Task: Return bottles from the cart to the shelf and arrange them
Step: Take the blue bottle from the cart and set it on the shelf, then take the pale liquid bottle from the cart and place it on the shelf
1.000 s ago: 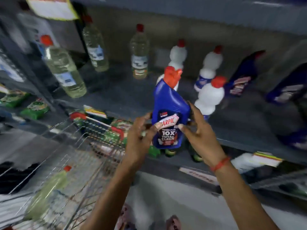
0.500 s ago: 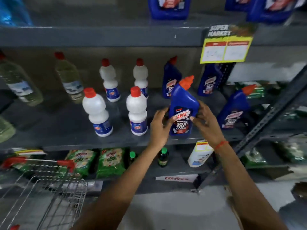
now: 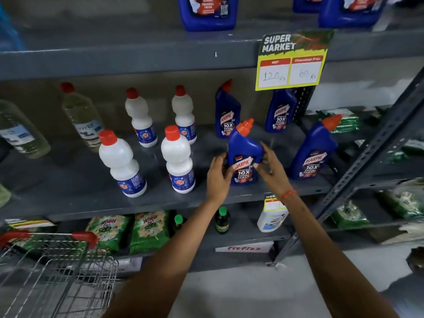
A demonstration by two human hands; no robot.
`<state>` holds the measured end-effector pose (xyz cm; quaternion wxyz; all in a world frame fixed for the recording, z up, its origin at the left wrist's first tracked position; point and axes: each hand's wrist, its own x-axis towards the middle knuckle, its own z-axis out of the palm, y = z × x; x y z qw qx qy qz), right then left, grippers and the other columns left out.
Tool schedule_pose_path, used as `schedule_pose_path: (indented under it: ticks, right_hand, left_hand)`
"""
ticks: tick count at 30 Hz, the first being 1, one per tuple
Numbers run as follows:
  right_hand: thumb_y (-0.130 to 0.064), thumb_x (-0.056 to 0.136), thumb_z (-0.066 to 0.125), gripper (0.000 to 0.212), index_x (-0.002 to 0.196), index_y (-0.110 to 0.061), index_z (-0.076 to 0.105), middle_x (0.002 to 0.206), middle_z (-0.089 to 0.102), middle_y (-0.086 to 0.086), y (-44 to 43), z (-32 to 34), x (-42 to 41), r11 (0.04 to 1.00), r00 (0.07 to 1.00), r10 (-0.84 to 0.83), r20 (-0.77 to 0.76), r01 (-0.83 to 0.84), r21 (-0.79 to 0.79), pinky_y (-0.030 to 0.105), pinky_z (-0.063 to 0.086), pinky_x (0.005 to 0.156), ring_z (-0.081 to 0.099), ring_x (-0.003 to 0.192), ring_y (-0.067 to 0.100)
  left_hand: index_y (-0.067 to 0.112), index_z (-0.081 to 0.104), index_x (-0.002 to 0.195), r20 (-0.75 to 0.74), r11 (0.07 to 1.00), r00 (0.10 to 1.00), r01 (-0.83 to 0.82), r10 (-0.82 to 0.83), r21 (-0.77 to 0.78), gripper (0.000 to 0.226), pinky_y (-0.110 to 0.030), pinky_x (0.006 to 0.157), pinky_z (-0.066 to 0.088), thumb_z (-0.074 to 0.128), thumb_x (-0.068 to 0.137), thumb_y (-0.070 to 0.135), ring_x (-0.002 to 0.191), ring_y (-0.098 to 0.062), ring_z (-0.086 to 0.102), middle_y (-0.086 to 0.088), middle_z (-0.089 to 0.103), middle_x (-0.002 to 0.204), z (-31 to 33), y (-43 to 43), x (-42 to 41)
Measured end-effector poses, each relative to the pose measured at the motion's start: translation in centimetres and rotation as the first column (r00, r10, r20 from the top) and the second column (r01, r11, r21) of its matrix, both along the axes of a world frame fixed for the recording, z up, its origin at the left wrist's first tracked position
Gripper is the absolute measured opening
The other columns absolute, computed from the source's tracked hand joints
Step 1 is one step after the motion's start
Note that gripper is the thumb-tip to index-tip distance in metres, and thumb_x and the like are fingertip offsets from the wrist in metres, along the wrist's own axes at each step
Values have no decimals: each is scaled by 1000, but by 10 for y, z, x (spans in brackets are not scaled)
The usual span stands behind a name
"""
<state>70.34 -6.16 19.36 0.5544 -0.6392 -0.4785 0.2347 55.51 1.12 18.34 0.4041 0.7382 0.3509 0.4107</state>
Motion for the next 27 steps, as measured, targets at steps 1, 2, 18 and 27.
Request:
schedule_pose_path:
  ticks: [1, 2, 18, 27]
  right_hand:
    - [-3, 90, 55, 63, 146, -11, 26, 139, 47, 10, 1, -1, 0, 1000, 1000, -3, -5, 3, 1, 2, 45, 89, 48, 124, 21]
    - [-3, 90, 55, 63, 146, -12, 26, 139, 47, 10, 1, -2, 0, 1000, 1000, -7, -3, 7, 4, 3, 46, 90, 48, 126, 22]
    - [-19, 92, 51, 55, 143, -12, 30, 147, 36, 5, -4, -3, -24, 955, 966, -253, -50, 257, 147, 47, 38, 112, 36, 138, 21]
    - [-11, 93, 44, 31, 122, -5, 49, 123, 49, 6, 15, 42, -203, 880, 985, -170, 29, 138, 454, 38, 40, 106, 48, 121, 22]
  left_hand:
    - [-1, 51, 123, -6, 1000, 1000, -2, 2, -7, 36, -47, 91, 55, 59, 90, 9, 108, -28, 60, -21, 55, 120, 1, 1, 1]
    - [-1, 50, 124, -12, 1000, 1000, -3, 2, -14, 36, -47, 91, 55, 59, 90, 9, 108, -28, 60, -21, 54, 121, 2, 2, 1]
    - [6, 41, 137, -57, 1000, 998, 21, -21, -7, 49, -46, 105, 46, 58, 91, 14, 127, -26, 51, -15, 49, 139, 9, -4, -7]
    - [10, 53, 128, 211, 957, 958, -234, 196, 172, 32, -27, 105, 44, 49, 96, 14, 125, -12, 53, 1, 57, 131, 59, -36, -162]
